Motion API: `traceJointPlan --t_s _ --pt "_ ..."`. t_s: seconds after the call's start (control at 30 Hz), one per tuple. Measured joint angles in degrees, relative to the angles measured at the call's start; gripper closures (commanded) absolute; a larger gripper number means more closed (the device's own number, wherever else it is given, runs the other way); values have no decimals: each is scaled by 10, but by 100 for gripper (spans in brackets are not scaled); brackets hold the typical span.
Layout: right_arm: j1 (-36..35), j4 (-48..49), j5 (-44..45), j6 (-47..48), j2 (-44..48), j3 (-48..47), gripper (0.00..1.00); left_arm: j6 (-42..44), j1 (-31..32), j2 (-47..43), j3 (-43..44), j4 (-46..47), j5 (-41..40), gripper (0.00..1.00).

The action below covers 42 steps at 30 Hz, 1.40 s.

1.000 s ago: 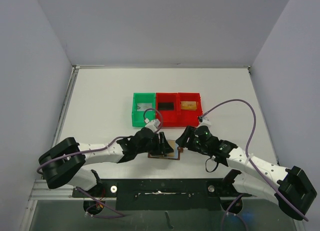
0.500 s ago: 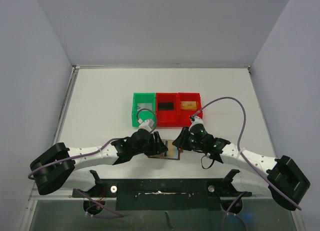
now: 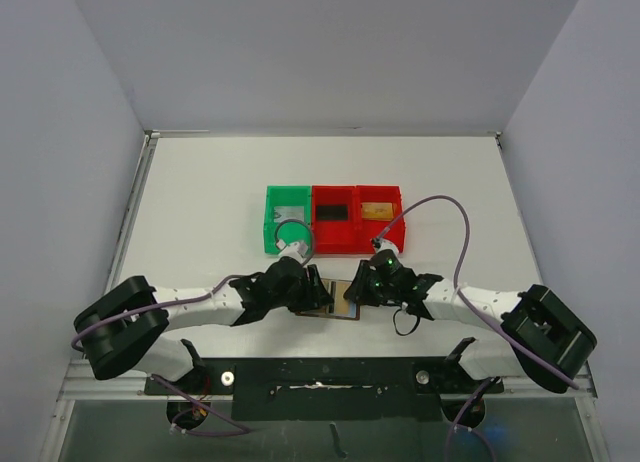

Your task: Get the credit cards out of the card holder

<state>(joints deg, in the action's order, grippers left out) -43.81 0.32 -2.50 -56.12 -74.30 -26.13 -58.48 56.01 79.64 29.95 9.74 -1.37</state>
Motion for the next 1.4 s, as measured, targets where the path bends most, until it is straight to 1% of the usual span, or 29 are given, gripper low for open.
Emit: traceJointPlan --t_s 0.13,0.3,0.43,0.6,0.77,0.87,0.97,1.07,1.27,1.4 --pt "0 -12 4 -2 10 2 76 -5 -4 15 7 -8 7 52" --pt "0 -73 10 0 66 2 71 -21 -4 16 33 -26 24 52" --pt "4 -125 10 -2 112 -12 71 -37 -5 16 40 -37 37 52" --pt "8 -149 -6 -16 131 -28 72 -61 -6 19 43 -39 52 52" --pt "11 -141 -27 -29 113 -28 73 -69 -6 26 46 -37 51 54" --pt "14 -137 -31 -31 77 -43 73 -67 -9 30 49 -40 52 55" --pt "16 -130 -28 -31 35 -68 76 -56 -14 31 49 -49 54 55" --pt "18 -122 -22 -37 0 -88 76 -47 -21 31 49 -53 60 55" --pt "26 -117 -15 -51 -31 -89 79 -38 -36 31 46 -43 74 58" --pt "26 -117 -12 -57 -45 -74 79 -26 -37 32 46 -35 83 61"
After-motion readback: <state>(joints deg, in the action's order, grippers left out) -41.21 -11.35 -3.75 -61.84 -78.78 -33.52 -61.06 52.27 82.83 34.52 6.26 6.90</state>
